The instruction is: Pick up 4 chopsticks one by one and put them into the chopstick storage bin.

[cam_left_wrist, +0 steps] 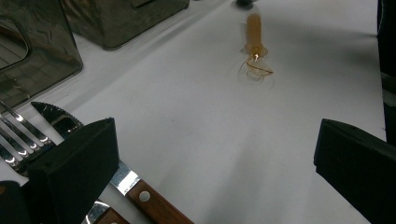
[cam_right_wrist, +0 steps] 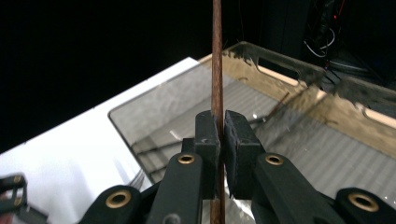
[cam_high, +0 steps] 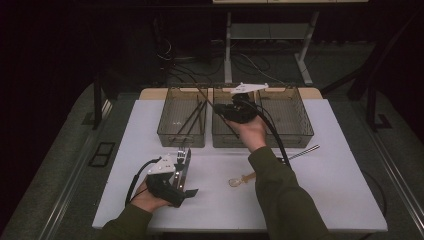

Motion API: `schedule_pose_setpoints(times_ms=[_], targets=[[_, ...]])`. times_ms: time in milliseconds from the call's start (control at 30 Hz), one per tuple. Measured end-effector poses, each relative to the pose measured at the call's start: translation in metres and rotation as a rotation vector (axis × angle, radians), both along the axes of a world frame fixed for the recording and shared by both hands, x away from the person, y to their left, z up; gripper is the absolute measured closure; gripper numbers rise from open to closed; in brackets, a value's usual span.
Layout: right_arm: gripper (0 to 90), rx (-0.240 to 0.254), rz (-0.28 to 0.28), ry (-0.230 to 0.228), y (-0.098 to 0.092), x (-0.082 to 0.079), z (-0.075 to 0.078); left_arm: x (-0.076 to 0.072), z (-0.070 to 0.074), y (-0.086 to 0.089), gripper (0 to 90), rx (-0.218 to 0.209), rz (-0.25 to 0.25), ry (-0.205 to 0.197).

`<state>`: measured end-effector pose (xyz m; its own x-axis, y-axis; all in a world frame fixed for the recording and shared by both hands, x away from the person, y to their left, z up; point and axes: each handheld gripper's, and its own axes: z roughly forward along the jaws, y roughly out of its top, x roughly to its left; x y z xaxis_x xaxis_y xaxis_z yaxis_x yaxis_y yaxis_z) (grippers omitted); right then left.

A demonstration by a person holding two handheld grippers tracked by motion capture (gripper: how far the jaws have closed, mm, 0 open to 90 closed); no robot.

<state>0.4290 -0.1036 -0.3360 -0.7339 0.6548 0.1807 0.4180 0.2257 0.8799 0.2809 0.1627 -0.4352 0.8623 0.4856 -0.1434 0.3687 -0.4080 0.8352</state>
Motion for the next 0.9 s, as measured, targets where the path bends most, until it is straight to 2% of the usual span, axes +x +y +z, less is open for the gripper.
schedule_pose_setpoints(times_ms=[200,467,667,900], targets=[[84.6,-0.021,0.009,-0.007,0.028,0.013,0.005,0.0,0.0,-0.001,0.0,0.004,-0.004,0.002],[84.6,-0.015,-0.005,-0.001,0.064,0.03,0.004,0.0,0.0,0.0,0.0,0.008,-0.013,-0.006],[84.6,-0.025,-0.001,0.0,0.09,0.041,-0.004,0.0,0.0,0.0,0.0,0.01,-0.022,-0.008],[84.5,-0.018,-0.009,0.028,0.111,0.05,-0.019,0.0,0.0,-0.001,0.0,0.004,-0.023,0.001]])
